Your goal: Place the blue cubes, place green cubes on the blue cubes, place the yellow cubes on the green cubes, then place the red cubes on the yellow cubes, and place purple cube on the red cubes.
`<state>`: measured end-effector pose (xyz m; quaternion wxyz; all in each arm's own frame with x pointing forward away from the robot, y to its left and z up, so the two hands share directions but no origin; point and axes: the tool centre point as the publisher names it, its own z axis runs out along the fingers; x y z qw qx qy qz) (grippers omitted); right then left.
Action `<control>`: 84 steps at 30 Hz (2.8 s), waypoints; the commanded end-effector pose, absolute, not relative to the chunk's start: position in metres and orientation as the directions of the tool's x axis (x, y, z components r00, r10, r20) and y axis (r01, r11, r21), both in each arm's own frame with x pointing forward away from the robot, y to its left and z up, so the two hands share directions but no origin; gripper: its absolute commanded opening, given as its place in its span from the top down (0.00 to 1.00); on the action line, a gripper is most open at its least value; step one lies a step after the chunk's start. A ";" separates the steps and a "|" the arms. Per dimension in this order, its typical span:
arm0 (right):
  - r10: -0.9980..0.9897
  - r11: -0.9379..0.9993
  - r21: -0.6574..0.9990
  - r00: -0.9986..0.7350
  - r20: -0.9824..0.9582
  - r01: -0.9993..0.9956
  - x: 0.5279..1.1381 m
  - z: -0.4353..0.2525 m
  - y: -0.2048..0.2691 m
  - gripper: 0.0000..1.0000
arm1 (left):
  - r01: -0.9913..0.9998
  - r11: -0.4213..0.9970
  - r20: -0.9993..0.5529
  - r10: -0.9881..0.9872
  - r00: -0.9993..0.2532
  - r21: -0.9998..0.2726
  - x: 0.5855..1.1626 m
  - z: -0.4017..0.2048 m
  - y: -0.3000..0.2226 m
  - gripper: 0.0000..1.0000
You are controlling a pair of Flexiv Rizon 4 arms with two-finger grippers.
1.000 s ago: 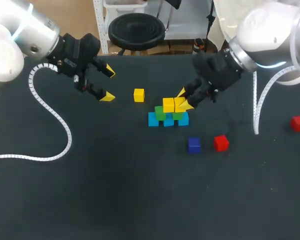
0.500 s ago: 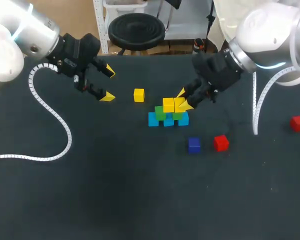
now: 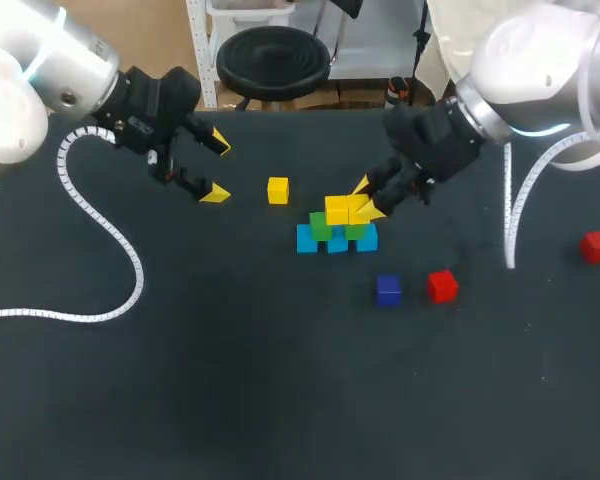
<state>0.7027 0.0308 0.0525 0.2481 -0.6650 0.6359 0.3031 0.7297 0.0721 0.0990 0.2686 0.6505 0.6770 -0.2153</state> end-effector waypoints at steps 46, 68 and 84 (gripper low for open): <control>-0.547 -0.123 -0.008 0.075 -0.834 -0.992 0.697 0.085 -0.026 0.00 | 0.997 0.059 -0.644 0.765 -0.008 0.057 0.731 0.099 0.073 0.00; -0.547 -0.123 -0.008 0.075 -0.834 -0.992 0.697 0.085 -0.026 0.00 | 0.987 -0.158 -0.629 0.766 0.133 0.016 0.774 0.089 0.035 0.00; -0.547 -0.123 -0.008 0.075 -0.834 -0.992 0.697 0.085 -0.026 0.00 | 0.992 -0.119 -0.558 0.820 0.128 0.052 0.800 0.075 0.011 0.00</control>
